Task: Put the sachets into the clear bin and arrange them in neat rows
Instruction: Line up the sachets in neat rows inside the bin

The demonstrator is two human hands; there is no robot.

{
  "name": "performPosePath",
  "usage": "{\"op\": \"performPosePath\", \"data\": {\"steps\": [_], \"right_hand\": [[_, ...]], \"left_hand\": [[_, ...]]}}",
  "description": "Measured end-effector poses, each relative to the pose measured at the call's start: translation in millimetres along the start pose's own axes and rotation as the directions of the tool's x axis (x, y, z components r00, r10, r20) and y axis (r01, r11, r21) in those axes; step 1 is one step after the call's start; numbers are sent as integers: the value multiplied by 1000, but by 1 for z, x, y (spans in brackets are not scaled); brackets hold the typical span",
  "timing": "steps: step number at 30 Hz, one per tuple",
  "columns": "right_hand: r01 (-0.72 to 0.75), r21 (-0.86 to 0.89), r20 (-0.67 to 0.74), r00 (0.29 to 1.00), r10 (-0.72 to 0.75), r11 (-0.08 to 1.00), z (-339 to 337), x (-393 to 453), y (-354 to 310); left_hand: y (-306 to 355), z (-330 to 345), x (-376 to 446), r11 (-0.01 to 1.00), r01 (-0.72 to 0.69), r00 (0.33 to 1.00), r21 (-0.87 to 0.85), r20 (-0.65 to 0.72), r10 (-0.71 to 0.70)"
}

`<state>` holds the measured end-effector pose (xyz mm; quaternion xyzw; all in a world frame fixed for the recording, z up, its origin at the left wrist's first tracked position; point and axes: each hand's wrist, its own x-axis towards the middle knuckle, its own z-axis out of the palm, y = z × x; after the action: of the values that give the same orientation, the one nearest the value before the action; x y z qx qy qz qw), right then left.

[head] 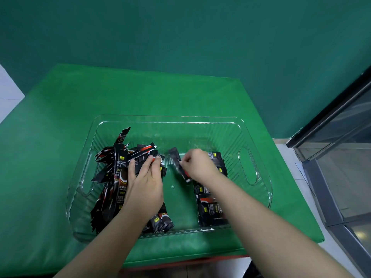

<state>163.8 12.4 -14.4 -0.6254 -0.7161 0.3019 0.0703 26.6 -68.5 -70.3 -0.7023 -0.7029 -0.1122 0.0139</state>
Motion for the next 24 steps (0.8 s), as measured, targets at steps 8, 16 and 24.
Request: {"op": "performPosePath", "data": {"steps": [8, 16, 24], "right_hand": [[86, -242, 196, 980, -38, 966, -51, -28, 20], [87, -560, 206, 978, 37, 824, -38, -31, 46], [206, -559, 90, 978, -189, 803, -19, -49, 60]], "left_hand": [[0, 0, 2, 1000, -15, 1000, 16, -3, 15], [1, -4, 0, 1000, 15, 999, 4, 37, -15], [1, -6, 1, 1000, 17, 997, -4, 71, -17]]}}
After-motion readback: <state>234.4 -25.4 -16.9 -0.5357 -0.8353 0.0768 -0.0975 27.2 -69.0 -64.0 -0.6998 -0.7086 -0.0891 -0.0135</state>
